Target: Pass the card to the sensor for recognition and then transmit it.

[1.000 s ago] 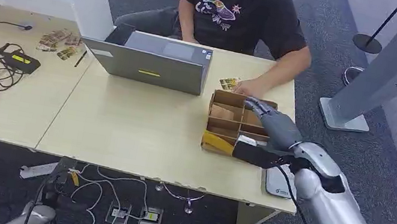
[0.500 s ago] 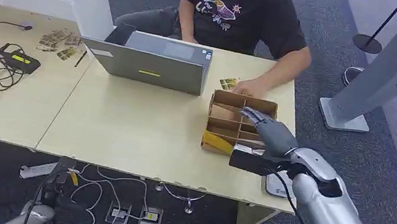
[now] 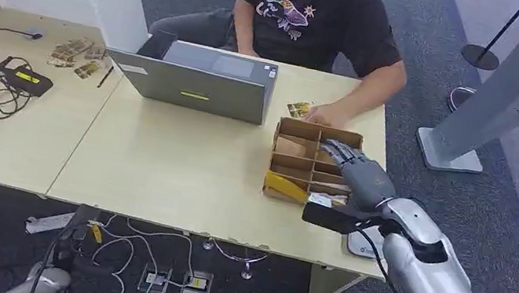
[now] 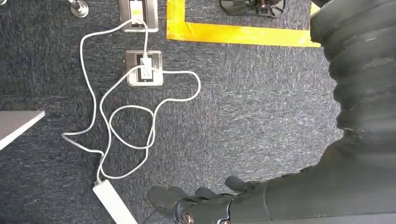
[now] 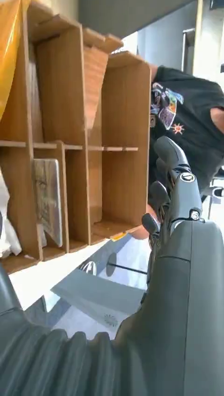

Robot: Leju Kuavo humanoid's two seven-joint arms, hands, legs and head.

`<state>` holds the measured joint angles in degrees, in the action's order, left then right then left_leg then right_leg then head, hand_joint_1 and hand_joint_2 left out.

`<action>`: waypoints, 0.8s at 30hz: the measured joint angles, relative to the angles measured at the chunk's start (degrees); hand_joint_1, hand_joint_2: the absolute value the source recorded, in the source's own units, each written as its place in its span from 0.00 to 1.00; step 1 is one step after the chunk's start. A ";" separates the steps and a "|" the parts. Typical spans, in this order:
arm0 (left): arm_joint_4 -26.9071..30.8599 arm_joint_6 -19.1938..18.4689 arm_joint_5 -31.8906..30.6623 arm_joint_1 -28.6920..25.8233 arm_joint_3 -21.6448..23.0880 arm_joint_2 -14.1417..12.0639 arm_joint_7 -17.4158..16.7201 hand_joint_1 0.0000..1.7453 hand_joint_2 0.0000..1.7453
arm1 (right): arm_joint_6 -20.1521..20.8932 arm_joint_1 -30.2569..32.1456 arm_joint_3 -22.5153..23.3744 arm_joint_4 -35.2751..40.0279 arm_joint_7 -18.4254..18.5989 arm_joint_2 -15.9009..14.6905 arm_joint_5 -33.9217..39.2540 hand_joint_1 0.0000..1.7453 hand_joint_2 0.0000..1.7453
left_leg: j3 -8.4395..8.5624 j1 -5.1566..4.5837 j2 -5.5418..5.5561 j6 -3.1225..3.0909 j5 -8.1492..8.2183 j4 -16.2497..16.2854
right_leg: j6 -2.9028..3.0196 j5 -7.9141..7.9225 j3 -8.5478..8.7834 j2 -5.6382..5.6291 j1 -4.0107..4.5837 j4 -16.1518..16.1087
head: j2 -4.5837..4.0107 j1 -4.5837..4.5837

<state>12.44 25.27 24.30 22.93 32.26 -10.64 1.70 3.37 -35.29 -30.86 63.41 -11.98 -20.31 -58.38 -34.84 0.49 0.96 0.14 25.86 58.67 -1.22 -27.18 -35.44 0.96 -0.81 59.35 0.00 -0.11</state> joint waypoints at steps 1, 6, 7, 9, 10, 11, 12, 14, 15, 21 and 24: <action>0.00 0.00 0.00 0.00 -0.02 0.00 0.00 0.00 1.00 | -0.16 0.04 0.00 -0.22 0.02 0.00 -0.04 0.00 1.00 | 0.00 0.00 0.00 0.00 0.00 0.00 | 0.00 0.00 0.00 0.00 0.00 0.00 | 0.00 0.00; 0.00 0.04 0.00 -0.05 -0.43 0.02 0.00 0.00 1.00 | -2.97 0.35 0.04 -1.16 0.35 0.00 -0.55 0.00 1.00 | -0.01 0.00 0.00 0.00 0.00 0.00 | 0.00 0.00 0.00 0.00 0.00 0.00 | 0.00 0.00; 0.00 0.04 0.00 -0.05 -0.68 0.02 0.00 0.00 1.00 | -3.69 0.34 0.07 -1.46 0.41 0.02 -0.74 0.00 1.00 | 0.00 0.00 0.00 0.00 0.00 0.00 | 0.00 0.00 0.00 0.00 0.00 0.00 | 0.00 0.00; 0.00 0.02 -0.04 -0.05 -0.92 0.02 0.00 0.00 1.00 | -5.24 0.35 0.07 -2.14 0.55 0.04 -1.14 0.00 1.00 | -0.01 0.00 0.00 0.00 0.00 0.00 | 0.00 0.00 0.00 0.01 0.00 0.00 | 0.00 0.00; 0.00 0.04 -0.04 -0.05 -0.92 0.02 0.00 0.00 1.00 | -6.04 0.35 0.09 -2.45 0.57 0.07 -1.33 0.00 1.00 | -0.01 0.00 0.00 0.00 0.00 0.00 | 0.00 0.00 0.00 0.01 0.00 0.00 | 0.00 0.02; 0.00 0.04 -0.04 -0.05 -0.92 0.02 0.00 0.00 1.00 | -6.77 0.34 0.11 -2.73 0.63 0.07 -1.53 0.00 1.00 | -0.01 0.00 0.00 0.00 0.00 0.00 | 0.00 0.00 0.01 0.01 0.00 0.00 | 0.00 0.00; 0.00 0.04 -0.04 -0.05 -0.94 0.02 0.00 0.00 1.00 | -7.15 0.33 0.11 -3.04 0.70 0.07 -1.68 0.00 1.00 | -0.01 0.00 0.00 0.00 0.00 0.00 | 0.00 0.00 0.01 0.01 0.00 0.00 | 0.00 0.00; 0.00 0.04 -0.04 -0.05 -0.94 0.02 0.00 0.00 1.00 | -7.56 0.33 0.11 -3.80 0.77 0.13 -1.95 0.00 1.00 | -0.02 0.00 0.00 0.00 0.00 0.00 | 0.00 0.00 0.01 0.01 0.00 0.00 | 0.00 0.00; 0.00 0.04 -0.04 -0.05 -0.96 0.02 0.00 0.00 1.00 | -7.63 0.32 0.11 -4.24 0.77 0.18 -1.99 0.00 1.00 | -0.02 0.00 0.00 0.00 0.00 -0.01 | 0.00 0.00 0.01 0.01 0.00 0.00 | 0.00 0.00; 0.00 0.00 -0.04 -0.06 -1.03 0.02 0.02 0.00 1.00 | -7.69 0.28 0.11 -5.90 0.74 0.61 -1.99 0.00 1.00 | -0.03 0.00 0.00 0.00 0.00 0.00 | 0.00 0.00 0.01 0.01 0.00 0.00 | 0.00 0.00; 0.00 -0.02 -0.04 -0.07 -1.03 0.02 0.02 0.00 1.00 | -7.74 0.28 0.11 -6.38 0.74 0.74 -1.99 0.00 1.00 | -0.03 0.00 0.01 0.00 0.00 0.00 | 0.00 0.00 0.01 0.02 0.00 0.00 | 0.00 0.00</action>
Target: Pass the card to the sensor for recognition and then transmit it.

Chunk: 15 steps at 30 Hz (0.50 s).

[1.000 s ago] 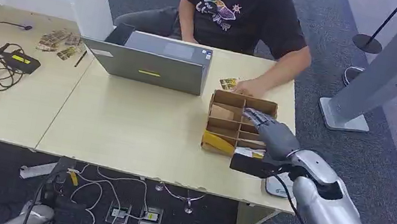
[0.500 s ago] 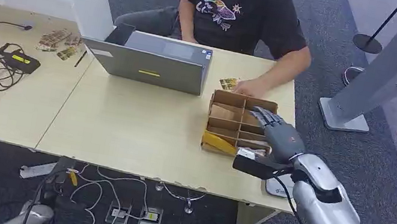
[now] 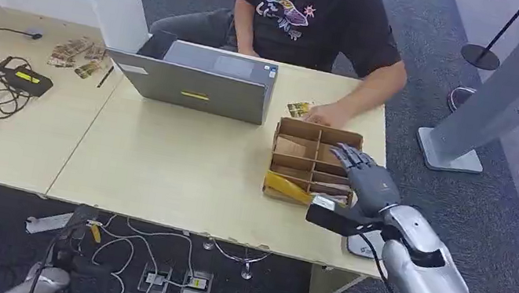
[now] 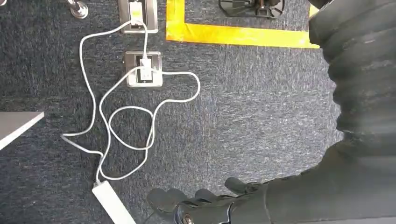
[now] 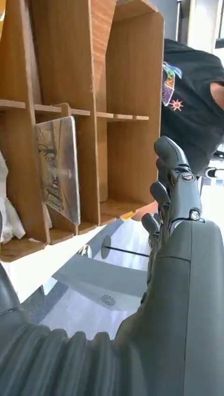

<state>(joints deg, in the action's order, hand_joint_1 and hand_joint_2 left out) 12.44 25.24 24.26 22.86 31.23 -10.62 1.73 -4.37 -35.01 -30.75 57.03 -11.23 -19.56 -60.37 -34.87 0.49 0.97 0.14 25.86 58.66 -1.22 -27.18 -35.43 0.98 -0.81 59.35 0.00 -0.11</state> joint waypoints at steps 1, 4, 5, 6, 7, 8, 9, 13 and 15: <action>0.00 0.00 0.00 0.00 0.00 0.00 0.00 0.00 1.00 | 0.00 0.00 0.00 -0.15 0.00 0.02 0.00 0.00 1.00 | 0.00 0.00 0.00 0.00 0.00 0.00 | 0.00 0.00 0.00 0.00 0.00 0.00 | 0.00 0.00; 0.00 -0.11 -0.02 0.00 0.00 0.00 0.00 0.00 1.00 | 0.00 -0.01 0.00 -0.57 -0.06 0.22 0.02 0.00 1.00 | 0.00 0.00 0.00 0.00 0.00 0.00 | 0.00 0.00 0.00 0.00 0.00 0.00 | 0.00 0.00; 0.00 -0.15 -0.04 0.00 0.00 0.00 0.00 0.00 1.00 | 0.00 -0.03 0.00 -0.74 -0.20 0.35 0.02 0.00 1.00 | 0.00 0.00 0.00 0.00 0.00 0.00 | 0.00 0.00 0.00 0.00 0.00 0.00 | 0.00 0.00; 0.00 -0.18 -0.07 0.01 0.00 0.00 0.00 0.00 1.00 | 0.00 -0.05 -0.02 -0.92 -0.28 0.46 0.02 0.00 1.00 | 0.00 0.00 0.00 0.00 0.00 0.00 | 0.00 0.00 0.00 0.00 0.00 0.00 | 0.00 0.02; 0.00 -0.20 -0.09 0.02 0.00 0.00 0.00 0.00 1.00 | 0.04 -0.06 -0.02 -1.09 -0.35 0.65 0.02 0.00 1.00 | 0.00 0.00 0.00 0.00 0.00 0.00 | 0.00 0.00 0.00 0.00 0.00 0.00 | 0.00 0.00; 0.00 -0.24 -0.11 0.02 0.00 0.00 0.00 0.00 1.00 | 0.07 -0.10 -0.02 -1.25 -0.37 0.79 0.02 0.00 1.00 | 0.00 0.00 0.00 0.00 0.00 0.00 | 0.00 0.00 0.00 0.00 0.00 0.00 | 0.00 0.00; 0.00 -0.31 -0.13 0.02 0.02 0.00 0.00 0.00 1.00 | 0.09 -0.11 -0.02 -1.36 -0.37 0.90 0.02 0.00 1.00 | 0.00 0.00 0.00 0.00 0.00 0.00 | 0.00 0.00 0.00 0.00 0.00 0.00 | 0.00 0.02; 0.00 -0.68 -0.54 0.02 0.04 0.00 0.00 0.00 1.00 | 0.20 -0.18 -0.02 -1.77 -0.37 1.22 0.02 0.64 1.00 | 0.00 0.00 0.00 0.00 0.00 0.00 | 0.00 0.00 0.00 0.01 0.00 0.00 | 0.00 0.00; 0.00 -0.72 -0.76 0.05 0.04 0.00 -0.02 0.00 1.00 | 0.24 -0.18 -0.02 -1.86 -0.42 1.33 0.09 0.88 1.00 | 0.00 0.00 0.01 0.00 0.00 0.00 | 0.00 0.00 0.00 0.02 0.00 0.00 | 0.00 0.00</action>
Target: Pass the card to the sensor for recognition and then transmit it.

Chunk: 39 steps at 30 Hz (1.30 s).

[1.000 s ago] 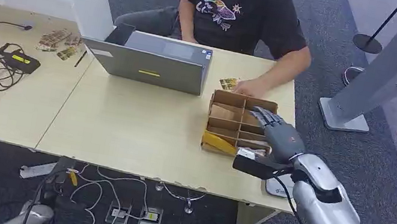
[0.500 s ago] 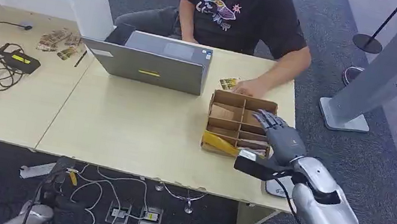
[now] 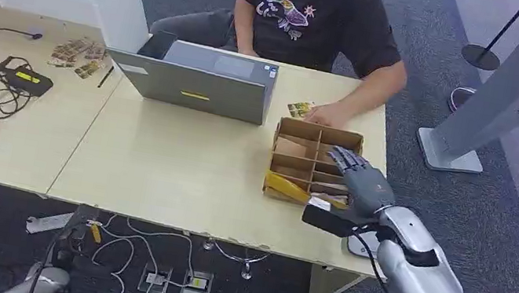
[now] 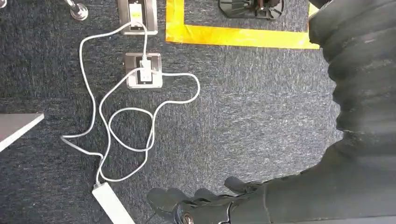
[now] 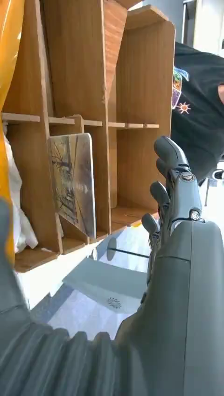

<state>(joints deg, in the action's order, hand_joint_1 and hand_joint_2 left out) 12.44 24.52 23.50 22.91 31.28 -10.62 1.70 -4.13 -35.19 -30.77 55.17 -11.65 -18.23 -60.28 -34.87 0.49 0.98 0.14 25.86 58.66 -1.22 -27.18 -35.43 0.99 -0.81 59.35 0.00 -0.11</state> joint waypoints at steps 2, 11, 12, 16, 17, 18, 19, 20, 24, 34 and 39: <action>0.00 -0.02 -0.15 0.01 0.00 0.00 -0.04 0.00 1.00 | 0.07 0.00 0.00 0.00 -0.07 0.09 0.17 0.93 1.00 | 0.00 0.00 0.00 0.00 0.00 0.00 | 0.00 0.00 0.00 0.00 0.00 0.00 | 0.00 0.00; 0.00 -0.50 -0.90 0.06 0.04 0.00 -0.26 0.00 1.00 | 0.63 0.00 -0.04 0.00 -0.46 0.74 0.94 1.00 1.00 | 0.00 0.00 0.01 0.00 0.00 0.00 | 0.00 0.00 0.01 0.01 0.00 0.00 | 0.00 0.00; 0.00 -0.52 -0.98 0.06 0.04 0.00 -0.31 0.00 1.00 | 0.63 -0.02 -0.04 0.00 -0.46 0.87 0.98 1.00 1.00 | 0.00 0.00 0.01 0.00 -0.01 0.00 | 0.00 0.00 0.00 0.01 0.00 0.00 | 0.00 0.00; 0.02 -0.55 -1.16 0.08 0.04 0.00 -0.68 0.00 1.00 | 0.94 -0.39 -0.04 0.00 -0.46 1.29 1.16 1.00 1.00 | 0.01 0.00 0.02 0.00 -0.01 0.00 | 0.00 0.00 0.00 0.02 0.00 0.00 | 0.00 0.00; 0.00 -0.52 -1.18 0.08 0.04 0.00 -0.74 0.00 1.00 | 1.09 -0.41 -0.04 -0.02 -0.48 1.33 1.27 1.00 1.00 | 0.00 0.00 0.02 0.00 -0.01 0.00 | 0.00 0.00 0.01 0.02 0.00 0.00 | 0.00 0.02; 0.02 -0.52 -1.18 0.09 0.04 0.00 -0.83 0.00 1.00 | 1.11 -0.41 -0.04 -0.07 -0.50 1.38 1.31 1.00 1.00 | 0.01 0.00 0.02 0.00 -0.01 0.00 | 0.00 0.00 0.00 0.02 0.00 0.00 | 0.00 0.00; 0.02 -0.52 -1.18 0.09 0.04 0.00 -0.90 0.00 1.00 | 1.16 -0.41 -0.04 -0.11 -0.48 1.44 1.33 1.00 1.00 | 0.01 0.00 0.02 0.00 -0.01 0.00 | 0.00 0.00 0.00 0.02 0.00 0.00 | 0.00 0.00; 0.02 -0.52 -1.18 0.09 0.04 0.00 -0.92 0.00 1.00 | 1.16 -0.41 -0.04 -0.15 -0.48 1.46 1.36 1.00 1.00 | 0.00 0.00 0.02 0.00 -0.01 0.00 | 0.00 0.00 0.01 0.02 0.00 0.00 | 0.00 0.02; 0.02 -0.52 -1.25 0.11 0.04 0.00 -0.92 0.00 1.00 | 1.27 -0.46 -0.02 -0.46 -0.48 1.53 1.66 1.00 1.00 | 0.01 0.00 0.02 0.00 -0.01 0.00 | 0.00 0.00 0.01 0.02 0.00 0.00 | 0.00 0.00; 0.02 -0.52 -1.25 0.11 0.04 0.00 -0.92 0.00 1.00 | 1.35 -0.46 0.02 -0.46 -0.48 1.53 1.79 1.00 1.00 | 0.02 0.00 0.02 0.01 -0.02 0.00 | 0.00 0.00 0.00 0.02 0.00 0.00 | 0.00 0.00; 0.02 -0.52 -1.31 0.12 0.04 0.00 -0.92 0.00 1.00 | 1.64 -0.46 0.02 -0.46 -0.46 1.53 1.99 1.00 1.00 | 0.02 0.00 0.02 0.01 -0.02 0.00 | 0.00 0.00 0.00 0.02 0.00 0.00 | 0.00 0.00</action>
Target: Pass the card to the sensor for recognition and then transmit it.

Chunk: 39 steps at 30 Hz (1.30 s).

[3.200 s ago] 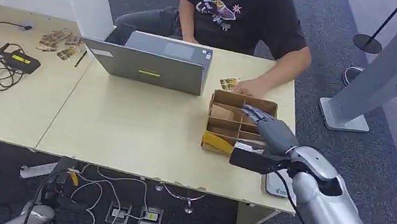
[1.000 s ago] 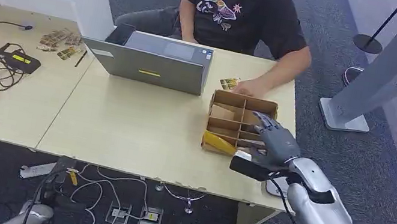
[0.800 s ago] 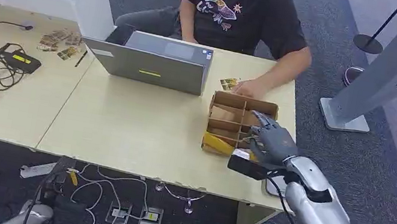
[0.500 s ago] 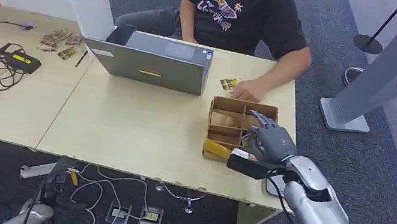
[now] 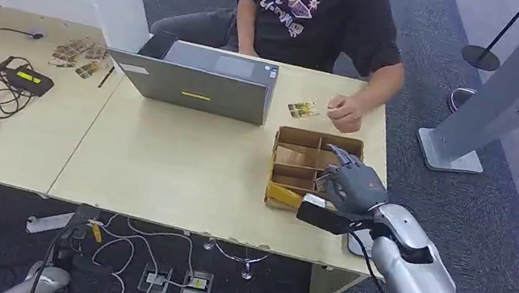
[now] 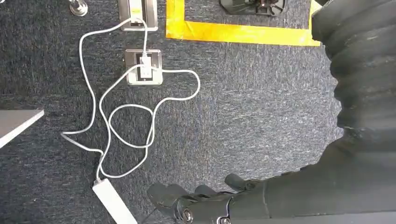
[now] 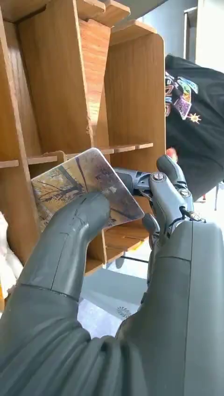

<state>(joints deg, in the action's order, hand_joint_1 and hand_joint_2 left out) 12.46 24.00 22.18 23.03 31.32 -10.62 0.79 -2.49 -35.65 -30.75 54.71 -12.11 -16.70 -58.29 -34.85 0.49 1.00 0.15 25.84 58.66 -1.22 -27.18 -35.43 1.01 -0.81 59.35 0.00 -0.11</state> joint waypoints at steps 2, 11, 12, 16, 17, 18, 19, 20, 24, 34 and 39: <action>0.00 0.00 -0.15 0.00 0.00 0.00 0.00 0.00 1.00 | 0.04 0.00 0.00 0.00 0.02 0.00 0.28 1.00 1.00 | 0.00 0.00 0.00 0.00 0.00 0.00 | 0.00 0.00 0.00 0.00 0.00 0.00 | 0.00 0.00; 0.00 0.17 -0.98 0.03 0.00 0.04 0.20 0.00 1.00 | -11.00 -3.77 3.22 -0.18 -1.05 -0.11 3.35 1.00 1.00 | 0.00 -0.02 -0.02 -0.02 -0.03 0.01 | 0.03 0.05 -0.03 -0.02 -0.01 0.00 | 0.00 0.02; 0.00 0.17 -1.12 0.08 0.00 0.04 0.22 0.00 1.00 | -12.05 -5.27 3.89 -0.31 -1.51 -0.22 3.78 1.00 1.00 | -0.01 -0.02 -0.02 -0.02 -0.04 0.01 | 0.03 0.06 -0.05 -0.02 -0.01 0.00 | 0.00 0.00; 0.00 0.63 -1.64 0.08 0.02 0.13 0.22 0.00 1.00 | -13.51 -12.00 6.60 -0.94 -3.50 -1.27 5.73 1.00 1.00 | -0.02 -0.04 -0.02 -0.04 -0.06 0.01 | 0.03 0.08 -0.05 -0.01 -0.03 0.00 | 0.00 0.02; 0.00 0.74 -1.71 0.08 0.02 0.15 0.22 0.00 1.00 | -13.51 -13.63 7.08 -1.07 -3.76 -1.53 6.23 1.00 1.00 | -0.02 -0.04 -0.01 -0.04 -0.06 0.02 | 0.02 0.08 -0.05 -0.01 -0.03 0.00 | 0.00 0.00; 0.00 0.90 -1.70 0.08 0.02 0.18 0.22 0.00 1.00 | -13.53 -15.23 7.52 -1.22 -3.98 -1.75 6.73 1.00 1.00 | -0.02 -0.04 0.00 -0.04 -0.06 0.02 | 0.02 0.08 -0.05 0.01 -0.03 0.00 | 0.00 0.00; 0.00 1.09 -1.70 0.08 0.02 0.22 0.22 0.00 1.00 | -13.57 -16.55 7.78 -1.44 -4.11 -1.90 7.15 1.00 1.00 | -0.03 -0.04 0.00 -0.04 -0.06 0.02 | 0.02 0.07 -0.05 0.01 -0.03 0.00 | 0.00 -0.02; 0.00 1.22 -1.70 0.08 0.02 0.24 0.24 0.00 1.00 | -13.66 -17.81 8.04 -1.62 -4.24 -2.03 7.54 1.00 1.00 | -0.04 -0.04 0.02 -0.04 -0.06 0.02 | 0.02 0.07 -0.05 0.02 -0.03 0.00 | 0.00 0.04; 0.00 1.55 -1.70 0.07 0.02 0.28 0.28 0.00 1.00 | -14.25 -21.58 8.55 -2.89 -5.14 -2.10 8.09 1.00 1.00 | -0.07 -0.02 0.02 -0.04 -0.06 0.02 | 0.03 0.07 -0.06 0.02 -0.02 0.00 | 0.00 0.00; 0.04 1.18 -1.70 0.13 0.00 0.42 0.35 0.00 1.00 | -9.73 -27.28 6.82 -13.44 -5.46 1.55 5.42 1.00 1.00 | -0.10 -0.01 0.07 -0.04 -0.07 0.01 | 0.03 0.07 -0.06 0.08 0.00 0.01 | 0.00 0.02; 0.15 1.05 -1.70 0.16 -0.04 0.44 0.11 0.00 1.00 | -8.72 -28.01 5.79 -19.41 -4.65 3.41 3.58 1.00 1.00 | -0.11 -0.01 0.16 -0.04 -0.07 0.01 | 0.03 0.07 -0.05 0.18 0.00 0.01 | 0.00 0.00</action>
<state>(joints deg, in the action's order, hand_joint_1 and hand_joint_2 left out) 12.61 25.05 20.48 23.18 31.28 -10.19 0.90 -11.21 -63.67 -24.96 35.29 -16.76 -13.29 -54.71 -34.96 0.48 1.16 0.11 25.77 58.67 -1.19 -27.11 -35.47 1.19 -0.81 59.36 0.00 -0.11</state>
